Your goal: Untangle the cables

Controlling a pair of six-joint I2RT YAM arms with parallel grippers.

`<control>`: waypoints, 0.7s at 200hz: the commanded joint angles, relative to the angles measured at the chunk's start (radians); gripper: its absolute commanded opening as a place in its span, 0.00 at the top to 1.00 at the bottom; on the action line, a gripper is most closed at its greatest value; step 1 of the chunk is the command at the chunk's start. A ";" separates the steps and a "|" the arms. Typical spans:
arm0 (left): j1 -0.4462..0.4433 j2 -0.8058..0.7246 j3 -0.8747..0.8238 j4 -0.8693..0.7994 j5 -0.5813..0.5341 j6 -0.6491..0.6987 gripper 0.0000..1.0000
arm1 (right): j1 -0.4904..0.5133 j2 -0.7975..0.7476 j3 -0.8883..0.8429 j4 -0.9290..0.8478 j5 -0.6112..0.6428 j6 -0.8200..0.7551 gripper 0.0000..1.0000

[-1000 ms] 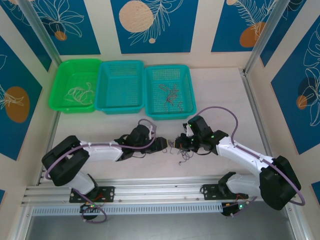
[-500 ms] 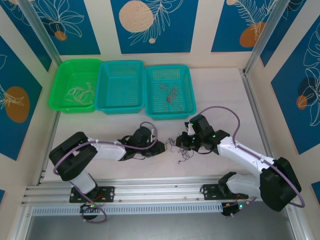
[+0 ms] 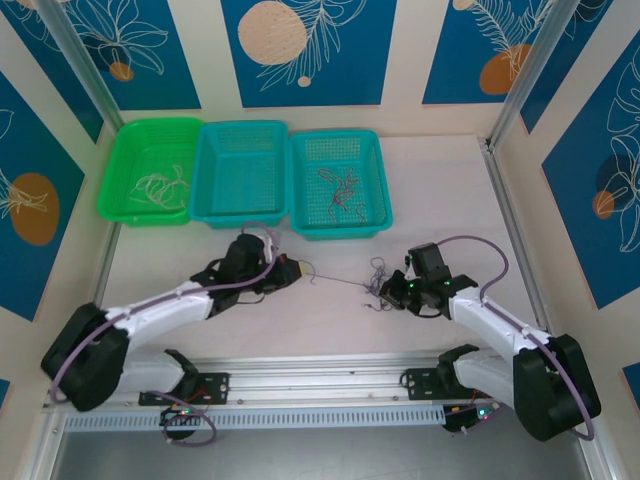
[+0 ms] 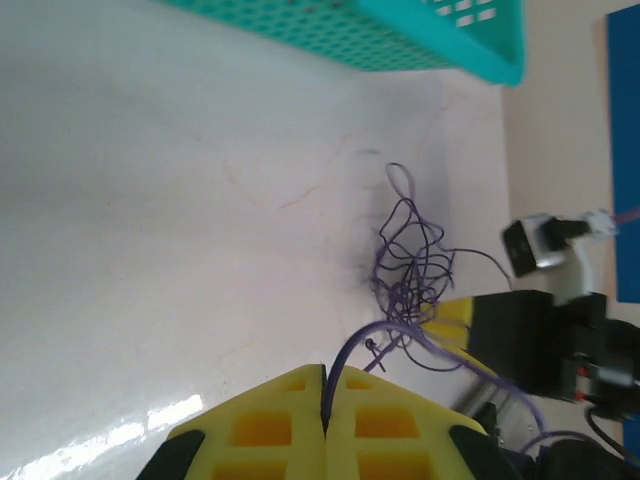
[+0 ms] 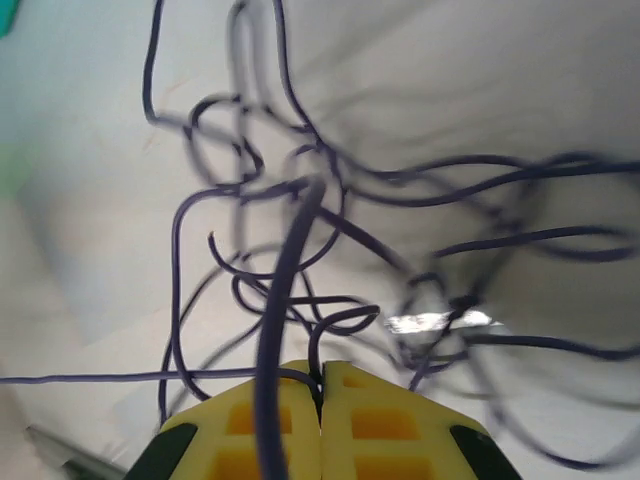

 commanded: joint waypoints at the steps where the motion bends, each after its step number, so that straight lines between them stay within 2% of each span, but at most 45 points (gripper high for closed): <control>1: 0.092 -0.117 -0.019 -0.188 -0.051 0.092 1.00 | -0.075 -0.019 -0.022 -0.031 0.014 0.001 1.00; 31: 0.212 -0.253 -0.003 -0.297 -0.007 0.139 1.00 | -0.132 -0.034 -0.024 -0.045 0.003 -0.007 1.00; 55: 0.354 -0.332 0.022 -0.348 0.095 0.148 1.00 | -0.187 -0.051 -0.035 -0.060 -0.001 -0.009 1.00; 74: 0.431 -0.356 0.076 -0.404 0.149 0.174 1.00 | -0.223 -0.062 -0.045 -0.068 -0.005 -0.013 1.00; 115: 0.463 -0.353 0.165 -0.427 0.207 0.222 1.00 | -0.220 -0.071 -0.029 -0.074 -0.048 -0.068 0.98; 140: 0.465 -0.345 0.232 -0.460 0.211 0.287 1.00 | -0.183 -0.100 0.011 -0.124 -0.020 -0.107 0.81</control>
